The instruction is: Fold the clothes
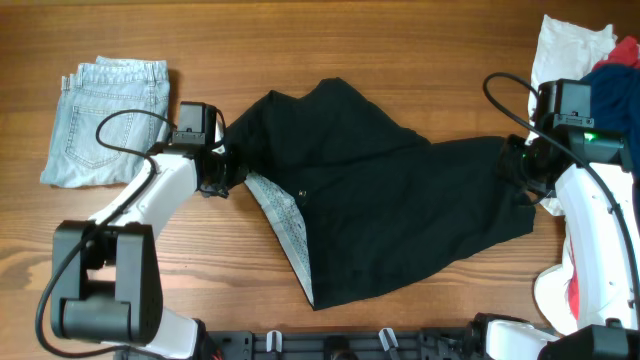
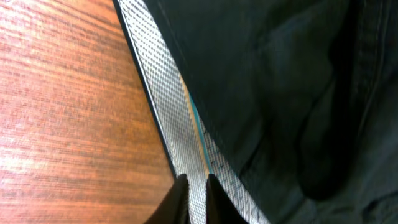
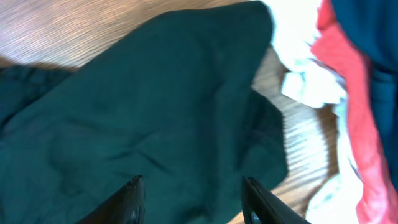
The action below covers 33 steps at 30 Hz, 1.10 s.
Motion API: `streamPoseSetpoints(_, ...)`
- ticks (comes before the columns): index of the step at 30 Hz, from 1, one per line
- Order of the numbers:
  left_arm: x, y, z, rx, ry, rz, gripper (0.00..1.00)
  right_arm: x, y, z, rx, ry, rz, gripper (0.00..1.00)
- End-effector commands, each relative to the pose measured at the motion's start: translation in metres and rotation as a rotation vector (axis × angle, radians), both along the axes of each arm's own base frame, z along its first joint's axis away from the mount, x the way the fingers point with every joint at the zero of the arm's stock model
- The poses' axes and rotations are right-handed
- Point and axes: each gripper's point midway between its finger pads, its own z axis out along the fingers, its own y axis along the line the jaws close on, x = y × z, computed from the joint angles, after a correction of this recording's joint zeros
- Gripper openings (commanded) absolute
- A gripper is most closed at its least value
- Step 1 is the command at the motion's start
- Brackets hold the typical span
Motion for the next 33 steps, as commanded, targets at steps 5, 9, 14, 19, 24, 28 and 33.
streamPoseSetpoints(5, 0.014, 0.000, -0.036, 0.002, 0.022, 0.043, 0.09, 0.017, 0.060, 0.005, 0.277, -0.092, 0.288, 0.46)
streamPoseSetpoints(9, 0.035, -0.001, -0.033, -0.007, -0.060, 0.045, 0.08, 0.025, 0.095, 0.014, 0.369, -0.154, 0.437, 0.52)
streamPoseSetpoints(14, 0.015, -0.004, -0.038, -0.021, 0.033, 0.038, 0.10, 0.045, 0.167, 0.018, 0.323, -0.229, 0.658, 0.71)
streamPoseSetpoints(19, -0.001, -0.002, -0.042, -0.015, 0.100, 0.039, 0.16, 0.073, 0.230, 0.013, 0.342, -0.259, 0.774, 0.77)
streamPoseSetpoints(24, -0.005, -0.003, -0.043, -0.013, 0.115, 0.037, 0.18, 0.111, 0.288, 0.004, 0.321, -0.237, 0.858, 0.79)
streamPoseSetpoints(28, -0.007, -0.002, -0.043, -0.008, 0.122, 0.038, 0.20, 0.141, 0.332, -0.012, 0.294, -0.234, 0.910, 0.82)
streamPoseSetpoints(33, -0.031, 0.030, -0.051, 0.132, 0.235, 0.162, 0.13, 0.158, 0.362, -0.040, 0.275, -0.229, 0.939, 0.81)
